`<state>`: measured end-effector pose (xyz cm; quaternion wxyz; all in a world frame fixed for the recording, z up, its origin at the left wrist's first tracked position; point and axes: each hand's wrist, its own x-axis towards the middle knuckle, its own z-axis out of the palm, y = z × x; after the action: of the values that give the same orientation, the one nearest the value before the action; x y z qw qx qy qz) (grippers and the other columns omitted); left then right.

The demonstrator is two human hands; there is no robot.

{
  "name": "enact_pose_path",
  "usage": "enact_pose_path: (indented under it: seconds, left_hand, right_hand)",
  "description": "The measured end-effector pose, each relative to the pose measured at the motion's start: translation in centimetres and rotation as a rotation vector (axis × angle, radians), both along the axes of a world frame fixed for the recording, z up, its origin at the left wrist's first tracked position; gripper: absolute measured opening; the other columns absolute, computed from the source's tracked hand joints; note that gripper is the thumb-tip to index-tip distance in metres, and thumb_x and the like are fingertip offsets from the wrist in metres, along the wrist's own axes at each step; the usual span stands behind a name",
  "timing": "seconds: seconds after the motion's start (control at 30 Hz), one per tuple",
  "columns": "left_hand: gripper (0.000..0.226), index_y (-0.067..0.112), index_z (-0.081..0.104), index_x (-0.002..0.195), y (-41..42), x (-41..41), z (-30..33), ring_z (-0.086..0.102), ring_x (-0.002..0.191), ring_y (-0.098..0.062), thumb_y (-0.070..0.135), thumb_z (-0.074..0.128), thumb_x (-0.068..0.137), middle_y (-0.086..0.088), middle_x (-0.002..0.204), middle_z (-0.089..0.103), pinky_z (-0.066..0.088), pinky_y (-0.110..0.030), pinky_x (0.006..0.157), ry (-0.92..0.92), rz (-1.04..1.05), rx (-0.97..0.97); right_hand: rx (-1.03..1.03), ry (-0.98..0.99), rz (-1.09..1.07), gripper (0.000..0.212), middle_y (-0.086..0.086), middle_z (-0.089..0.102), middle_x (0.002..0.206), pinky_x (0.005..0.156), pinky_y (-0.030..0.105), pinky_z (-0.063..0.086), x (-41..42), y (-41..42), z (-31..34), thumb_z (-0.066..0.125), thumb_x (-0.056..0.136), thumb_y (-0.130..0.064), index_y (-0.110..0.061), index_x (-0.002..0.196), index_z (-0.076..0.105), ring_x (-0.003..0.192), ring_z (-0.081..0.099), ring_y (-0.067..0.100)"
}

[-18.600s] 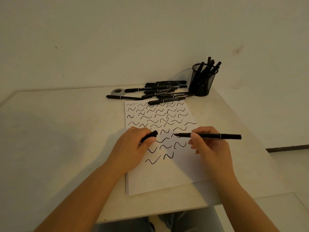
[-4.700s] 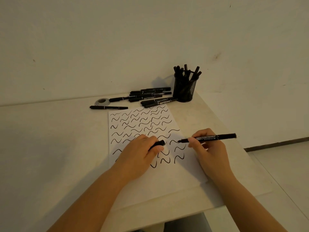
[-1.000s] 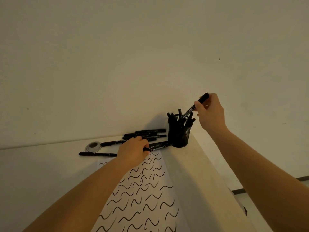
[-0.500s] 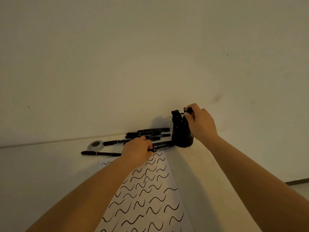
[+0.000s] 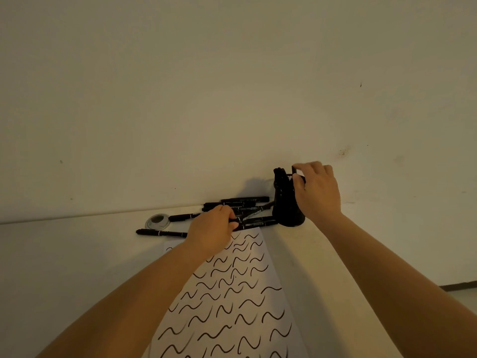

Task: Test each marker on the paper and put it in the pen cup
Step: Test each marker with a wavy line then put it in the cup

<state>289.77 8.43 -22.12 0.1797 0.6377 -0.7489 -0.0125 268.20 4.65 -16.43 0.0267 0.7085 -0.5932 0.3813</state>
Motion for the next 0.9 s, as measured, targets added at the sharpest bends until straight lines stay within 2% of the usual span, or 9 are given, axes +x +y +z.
enact_pose_path:
  seconds: [0.1,0.2,0.3,0.37,0.43,0.5,0.67,0.8,0.9]
  left_hand:
    - [0.024,0.019,0.051,0.111,1.5,-0.7,0.7,0.059,0.084,-0.010,0.033,0.044,0.093,0.008,0.096,0.061,0.046,-0.026,0.071,0.295,0.051,0.085]
    - [0.018,0.019,0.051,0.108,3.6,-1.6,1.6,0.062,0.073,0.002,0.028,0.046,0.094,0.013,0.083,0.063,0.044,-0.012,0.064,0.743,0.041,0.167]
    - [0.009,0.025,0.051,0.101,6.3,-2.0,2.4,0.061,0.066,0.009,0.026,0.046,0.093,0.011,0.082,0.065,0.044,-0.005,0.055,0.926,-0.019,0.217]
    - [0.006,0.028,0.052,0.096,8.4,-2.1,2.5,0.062,0.067,0.009,0.025,0.048,0.092,0.011,0.082,0.066,0.043,-0.003,0.055,0.938,-0.087,0.267]
    - [0.007,0.031,0.054,0.090,10.4,-2.0,2.4,0.063,0.068,0.006,0.025,0.051,0.091,0.011,0.079,0.067,0.045,-0.005,0.059,0.889,-0.157,0.313]
    - [0.009,0.034,0.056,0.087,12.0,-1.4,2.3,0.062,0.065,0.006,0.028,0.052,0.090,0.013,0.075,0.067,0.045,-0.005,0.060,0.821,-0.186,0.326]
    - [0.019,0.037,0.061,0.082,15.4,0.6,1.8,0.052,0.056,0.007,0.034,0.045,0.092,0.015,0.062,0.060,0.043,-0.010,0.059,0.678,-0.198,0.319]
    - [0.022,0.037,0.059,0.077,18.0,0.7,1.7,0.054,0.056,0.005,0.029,0.046,0.093,0.015,0.060,0.060,0.044,-0.010,0.060,0.689,-0.221,0.284]
    - [0.021,0.037,0.057,0.072,19.5,0.4,1.7,0.056,0.054,-0.004,0.034,0.047,0.090,0.014,0.059,0.059,0.046,-0.020,0.055,0.578,-0.153,0.137]
  right_hand:
    - [-0.126,-0.193,0.044,0.021,0.001,0.059,0.099,0.075,0.034,0.040,1.0,2.4,0.2,0.044,0.092,-0.015,-0.011,0.105,0.061,0.094,0.048,0.023]
    - [0.028,-0.470,0.154,0.019,-0.012,0.056,0.079,0.063,0.024,0.039,2.7,5.5,-0.4,0.040,0.095,-0.021,-0.020,0.101,0.058,0.077,0.052,0.009]
    - [0.207,-0.672,0.237,0.022,-0.006,0.056,0.074,0.055,0.007,0.039,4.2,8.6,-1.2,0.037,0.096,-0.027,-0.022,0.099,0.059,0.063,0.050,-0.007]
    - [0.314,-0.695,0.304,0.026,-0.006,0.054,0.069,0.053,0.004,0.037,5.0,10.6,-1.7,0.037,0.096,-0.032,-0.023,0.089,0.060,0.057,0.048,-0.010]
    - [0.377,-0.688,0.343,0.029,-0.007,0.054,0.066,0.054,0.009,0.038,5.6,12.4,-2.2,0.038,0.096,-0.032,-0.028,0.081,0.062,0.055,0.048,-0.007]
    - [0.411,-0.736,0.331,0.028,-0.007,0.055,0.065,0.057,0.014,0.038,6.0,14.0,-2.4,0.040,0.095,-0.031,-0.031,0.080,0.064,0.056,0.048,-0.003]
    - [0.481,-0.892,0.360,0.029,-0.010,0.057,0.060,0.055,0.014,0.043,6.4,17.3,-2.8,0.042,0.095,-0.029,-0.026,0.081,0.067,0.054,0.050,-0.003]
    - [0.559,-0.719,0.449,0.024,-0.010,0.059,0.058,0.053,0.012,0.042,6.9,19.7,-2.6,0.047,0.092,-0.030,-0.026,0.079,0.067,0.052,0.051,-0.004]
    - [0.517,-0.748,0.408,0.025,-0.009,0.058,0.052,0.048,0.010,0.040,7.4,21.0,-3.2,0.048,0.092,-0.027,-0.023,0.074,0.065,0.046,0.048,-0.002]
